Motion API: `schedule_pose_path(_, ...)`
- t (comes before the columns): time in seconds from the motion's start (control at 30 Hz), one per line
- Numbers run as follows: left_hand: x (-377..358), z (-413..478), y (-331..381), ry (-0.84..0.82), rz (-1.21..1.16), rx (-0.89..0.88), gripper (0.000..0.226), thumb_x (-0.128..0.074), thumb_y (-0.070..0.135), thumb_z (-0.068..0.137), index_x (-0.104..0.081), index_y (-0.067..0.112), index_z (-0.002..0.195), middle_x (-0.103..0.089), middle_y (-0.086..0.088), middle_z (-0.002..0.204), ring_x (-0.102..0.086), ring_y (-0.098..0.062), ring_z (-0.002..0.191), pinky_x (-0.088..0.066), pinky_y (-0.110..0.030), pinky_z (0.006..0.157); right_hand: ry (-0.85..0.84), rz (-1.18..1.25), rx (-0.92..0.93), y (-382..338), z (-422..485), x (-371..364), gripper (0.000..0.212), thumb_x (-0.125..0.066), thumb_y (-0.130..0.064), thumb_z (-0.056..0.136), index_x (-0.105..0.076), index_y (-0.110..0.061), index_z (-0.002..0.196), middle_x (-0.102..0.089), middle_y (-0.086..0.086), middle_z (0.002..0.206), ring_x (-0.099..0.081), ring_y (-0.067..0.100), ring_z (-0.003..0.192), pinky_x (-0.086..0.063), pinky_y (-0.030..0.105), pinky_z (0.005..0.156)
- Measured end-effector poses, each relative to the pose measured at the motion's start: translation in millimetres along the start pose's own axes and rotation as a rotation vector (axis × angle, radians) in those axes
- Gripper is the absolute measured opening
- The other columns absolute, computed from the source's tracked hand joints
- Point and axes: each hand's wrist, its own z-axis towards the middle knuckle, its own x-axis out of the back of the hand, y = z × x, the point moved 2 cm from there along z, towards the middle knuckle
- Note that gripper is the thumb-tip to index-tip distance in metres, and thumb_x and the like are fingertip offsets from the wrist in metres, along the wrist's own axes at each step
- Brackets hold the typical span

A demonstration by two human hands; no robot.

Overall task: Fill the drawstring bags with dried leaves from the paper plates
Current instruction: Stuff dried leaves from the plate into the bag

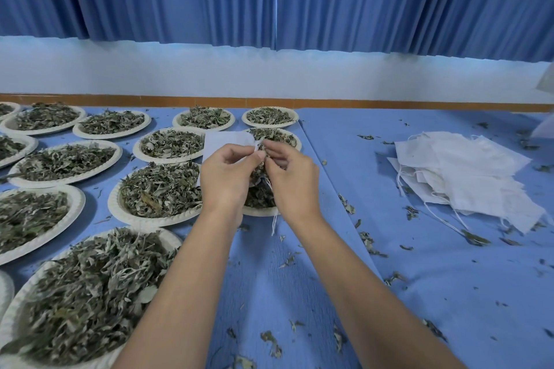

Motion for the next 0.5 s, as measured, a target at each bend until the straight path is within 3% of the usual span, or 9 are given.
schedule_pose_path(0.1,-0.9,0.1,0.5,-0.007,-0.038,0.019,0.019,-0.074,0.002,0.079,-0.062,0.016,0.071,-0.062,0.003,0.069,-0.056,-0.007,0.062,-0.049,-0.033,0.073,-0.010,-0.028,0.007,-2.0,-0.4,1.5,0.026,-0.057,-0.005,0.089,-0.072,-0.017,0.106,-0.071,-0.009,0.095,-0.064,0.005,0.090,-0.051,0.021,0.083)
schedule_pose_path(0.2,-0.7,1.2,0.2,-0.006,-0.075,0.030,0.024,-0.074,0.001,0.078,-0.059,0.017,0.068,-0.061,0.009,0.064,-0.058,0.001,0.057,-0.047,-0.022,0.067,-0.020,-0.018,0.006,-3.0,0.5,3.0,0.024,-0.058,-0.003,0.087,-0.074,-0.017,0.099,-0.068,-0.011,0.089,-0.063,0.006,0.086,-0.050,0.021,0.080)
schedule_pose_path(0.33,1.5,5.0,0.0,0.018,-0.039,-0.026,0.028,-0.073,0.000,0.078,-0.055,0.018,0.066,-0.064,0.006,0.076,-0.061,0.000,0.066,-0.046,-0.019,0.068,-0.103,0.090,-0.042,-5.3,2.0,4.2,0.032,-0.052,0.001,0.087,-0.072,-0.021,0.098,-0.071,-0.011,0.092,-0.063,0.001,0.087,-0.050,0.018,0.079)
schedule_pose_path(0.43,3.3,6.6,-1.4,0.061,0.099,-0.141,0.030,-0.074,0.000,0.076,-0.053,0.018,0.065,-0.063,0.008,0.082,-0.062,0.010,0.068,-0.044,-0.007,0.064,-0.124,0.191,-0.100,-5.5,4.1,2.4,0.042,-0.044,0.003,0.083,-0.059,-0.033,0.101,-0.072,-0.010,0.088,-0.061,0.006,0.085,-0.048,0.026,0.081)
schedule_pose_path(0.5,3.7,7.0,-2.5,0.056,0.151,-0.183,0.030,-0.074,0.000,0.076,-0.052,0.017,0.065,-0.062,0.012,0.084,-0.059,0.019,0.066,-0.043,-0.002,0.059,-0.118,0.205,-0.104,-4.2,6.4,2.8,0.039,-0.043,0.001,0.085,-0.054,-0.029,0.108,-0.071,-0.015,0.084,-0.061,0.009,0.094,-0.046,0.030,0.088)
